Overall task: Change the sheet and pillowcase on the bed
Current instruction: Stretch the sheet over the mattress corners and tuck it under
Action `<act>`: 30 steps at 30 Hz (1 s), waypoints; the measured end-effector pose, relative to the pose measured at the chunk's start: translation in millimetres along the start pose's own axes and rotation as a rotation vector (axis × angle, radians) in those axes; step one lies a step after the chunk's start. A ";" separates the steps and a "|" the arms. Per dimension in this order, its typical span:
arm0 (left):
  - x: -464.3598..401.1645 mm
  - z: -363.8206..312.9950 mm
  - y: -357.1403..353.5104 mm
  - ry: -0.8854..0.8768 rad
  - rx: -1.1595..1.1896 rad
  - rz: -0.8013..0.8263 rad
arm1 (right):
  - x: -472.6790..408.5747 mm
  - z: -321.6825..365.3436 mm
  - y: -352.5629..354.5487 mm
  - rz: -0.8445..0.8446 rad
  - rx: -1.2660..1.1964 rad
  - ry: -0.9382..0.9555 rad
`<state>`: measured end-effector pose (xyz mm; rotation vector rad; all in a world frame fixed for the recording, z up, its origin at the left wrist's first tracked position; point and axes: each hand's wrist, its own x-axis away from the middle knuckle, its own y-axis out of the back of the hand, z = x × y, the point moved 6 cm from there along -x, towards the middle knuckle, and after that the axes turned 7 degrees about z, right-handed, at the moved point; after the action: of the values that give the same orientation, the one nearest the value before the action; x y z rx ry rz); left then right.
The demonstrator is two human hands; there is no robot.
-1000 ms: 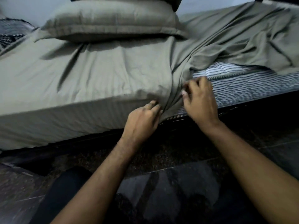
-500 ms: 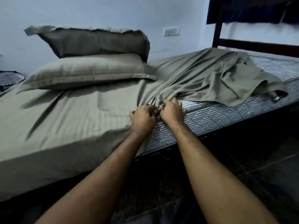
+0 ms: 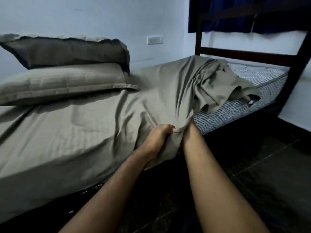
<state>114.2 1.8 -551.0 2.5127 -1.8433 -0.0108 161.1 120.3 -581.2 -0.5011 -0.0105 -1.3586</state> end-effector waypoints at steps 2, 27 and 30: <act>-1.6 19.4 -2.1 0.119 0.153 -0.010 | -9.2 8.3 -19.9 0.398 -0.310 -0.229; -29.2 28.2 -61.6 -0.146 -0.869 0.115 | -44.2 101.9 106.8 -0.081 -0.491 0.633; -35.1 42.2 -78.9 -0.109 -0.855 0.223 | -31.3 114.7 139.5 -0.323 -0.386 0.913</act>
<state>178.1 58.2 -595.4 1.7358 -1.6346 -0.7609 316.0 206.6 -534.9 -0.1565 0.9660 -1.8156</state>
